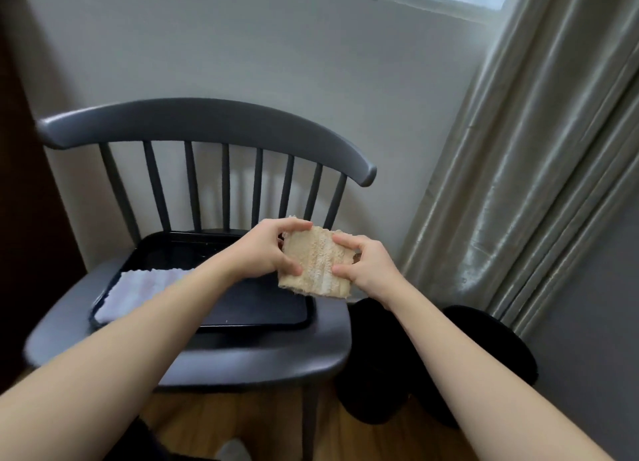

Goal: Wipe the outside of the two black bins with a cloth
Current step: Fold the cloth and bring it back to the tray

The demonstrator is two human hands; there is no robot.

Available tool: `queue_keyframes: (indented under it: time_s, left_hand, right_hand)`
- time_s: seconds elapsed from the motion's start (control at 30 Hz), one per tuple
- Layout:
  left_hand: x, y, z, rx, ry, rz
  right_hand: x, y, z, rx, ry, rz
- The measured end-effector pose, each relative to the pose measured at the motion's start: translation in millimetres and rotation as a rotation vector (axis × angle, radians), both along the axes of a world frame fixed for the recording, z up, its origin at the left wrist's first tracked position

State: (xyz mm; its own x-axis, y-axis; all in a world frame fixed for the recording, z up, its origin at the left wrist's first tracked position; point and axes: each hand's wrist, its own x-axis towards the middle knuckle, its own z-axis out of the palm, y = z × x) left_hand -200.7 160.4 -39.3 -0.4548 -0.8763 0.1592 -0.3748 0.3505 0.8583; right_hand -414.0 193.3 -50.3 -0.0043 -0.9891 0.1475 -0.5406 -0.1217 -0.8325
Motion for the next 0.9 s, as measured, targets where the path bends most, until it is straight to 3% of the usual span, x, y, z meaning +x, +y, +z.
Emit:
queue_keyframes:
  time_s: [0.43,0.9]
  left_hand:
    - [90,13,23,-0.005,-0.081,0.313]
    - [176,-46,-10,0.048,-0.183,0.414]
  right_hand:
    - [93,-19,20,-0.032,-0.017,0.112]
    - [188,-82,-10,0.024,0.01,0.132]
